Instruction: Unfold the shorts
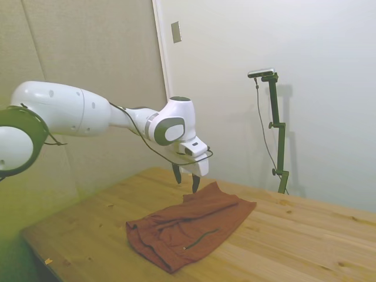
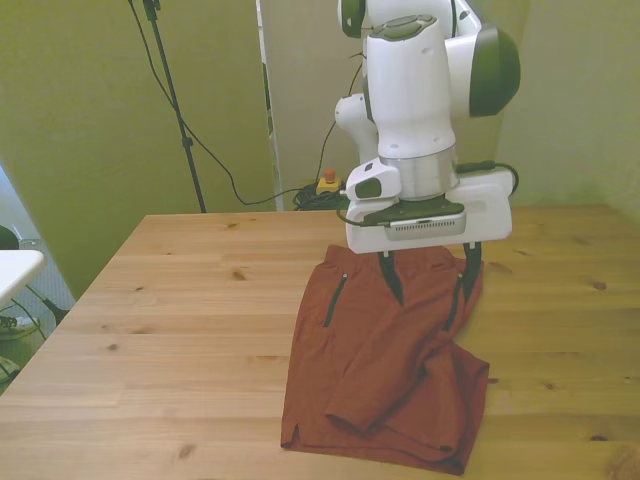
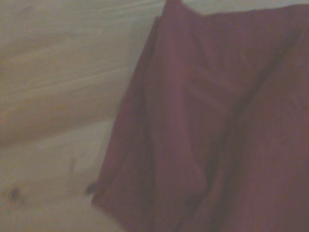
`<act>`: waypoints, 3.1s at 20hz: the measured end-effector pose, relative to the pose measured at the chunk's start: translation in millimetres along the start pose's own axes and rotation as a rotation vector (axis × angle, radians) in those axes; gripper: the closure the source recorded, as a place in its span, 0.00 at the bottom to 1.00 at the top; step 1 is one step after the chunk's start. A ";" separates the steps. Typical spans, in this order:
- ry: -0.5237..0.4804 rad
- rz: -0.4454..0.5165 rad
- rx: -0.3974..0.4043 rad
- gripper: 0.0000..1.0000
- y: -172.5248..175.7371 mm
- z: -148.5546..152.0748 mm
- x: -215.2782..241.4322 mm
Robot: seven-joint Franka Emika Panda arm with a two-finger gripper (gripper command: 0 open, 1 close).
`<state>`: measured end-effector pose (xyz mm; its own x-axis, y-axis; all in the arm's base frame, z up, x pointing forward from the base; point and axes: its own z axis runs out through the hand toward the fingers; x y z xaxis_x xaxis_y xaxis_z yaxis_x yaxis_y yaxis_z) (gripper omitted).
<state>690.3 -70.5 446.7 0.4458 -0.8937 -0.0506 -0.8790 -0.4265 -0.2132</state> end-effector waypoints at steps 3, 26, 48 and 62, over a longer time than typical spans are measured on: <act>0.024 0.148 -0.003 0.00 4.1 6.8 28.7; 0.123 0.400 -0.193 0.00 -16.5 60.4 91.6; 0.128 0.296 -0.244 1.00 -44.3 81.9 78.2; 0.127 0.286 -0.248 1.00 -45.3 83.4 78.1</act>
<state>779.1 -109.3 371.1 0.1665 -0.9848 0.0502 -0.9857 -0.1649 0.0344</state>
